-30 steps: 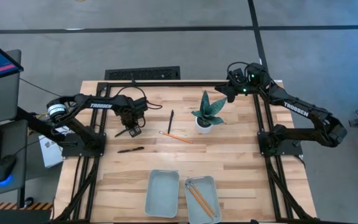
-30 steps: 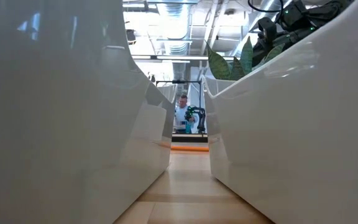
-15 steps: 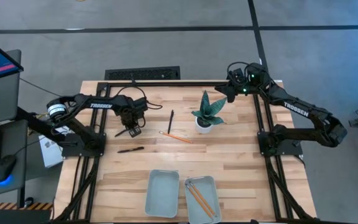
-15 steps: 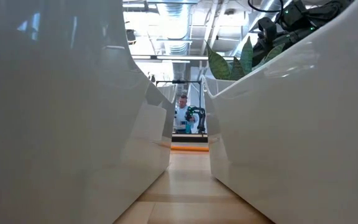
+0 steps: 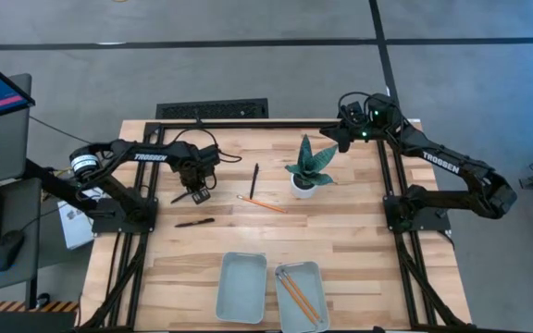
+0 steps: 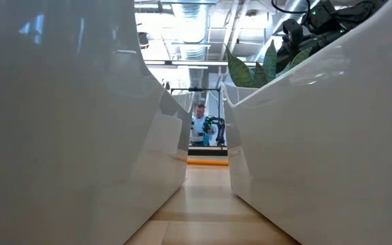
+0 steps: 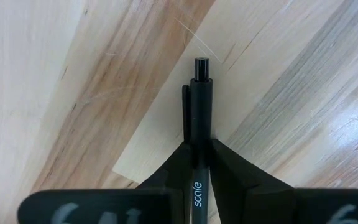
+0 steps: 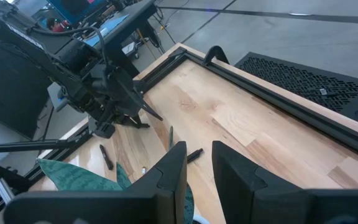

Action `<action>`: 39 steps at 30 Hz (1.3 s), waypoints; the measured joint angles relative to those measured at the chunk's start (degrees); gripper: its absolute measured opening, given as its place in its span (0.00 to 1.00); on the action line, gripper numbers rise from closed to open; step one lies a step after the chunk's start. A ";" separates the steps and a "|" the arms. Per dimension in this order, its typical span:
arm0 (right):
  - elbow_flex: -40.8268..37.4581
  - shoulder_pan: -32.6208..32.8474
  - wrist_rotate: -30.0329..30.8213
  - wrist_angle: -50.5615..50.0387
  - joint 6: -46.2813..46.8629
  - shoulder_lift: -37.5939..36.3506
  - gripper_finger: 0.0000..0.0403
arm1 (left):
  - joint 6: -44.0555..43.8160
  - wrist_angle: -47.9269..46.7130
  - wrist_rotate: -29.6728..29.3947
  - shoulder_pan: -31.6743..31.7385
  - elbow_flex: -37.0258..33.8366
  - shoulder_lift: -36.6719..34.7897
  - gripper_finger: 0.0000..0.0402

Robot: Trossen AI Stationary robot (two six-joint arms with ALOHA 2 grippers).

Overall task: Sort pens & pencils
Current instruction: Put the top left pen into the left gray bin

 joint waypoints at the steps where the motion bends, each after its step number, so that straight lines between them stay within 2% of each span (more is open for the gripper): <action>1: 0.00 0.00 -0.01 0.00 0.00 0.00 0.24 | 0.00 0.00 0.00 0.00 -0.02 0.00 0.08; 17: 0.00 0.00 0.00 -0.01 0.02 0.00 0.24 | 0.00 -0.48 0.11 0.07 0.04 -2.17 0.08; 26: 0.00 0.00 0.03 -0.02 0.02 0.02 0.24 | 0.00 -0.60 -0.05 0.07 3.56 -3.06 0.08; 35: 0.00 0.00 0.05 -0.13 -0.01 0.02 0.24 | -4.29 -8.36 3.50 0.04 11.73 -3.15 0.08; 39: 0.00 0.00 0.05 -0.15 -0.01 0.02 0.24 | -6.40 -9.68 8.14 -0.03 16.64 -3.19 0.08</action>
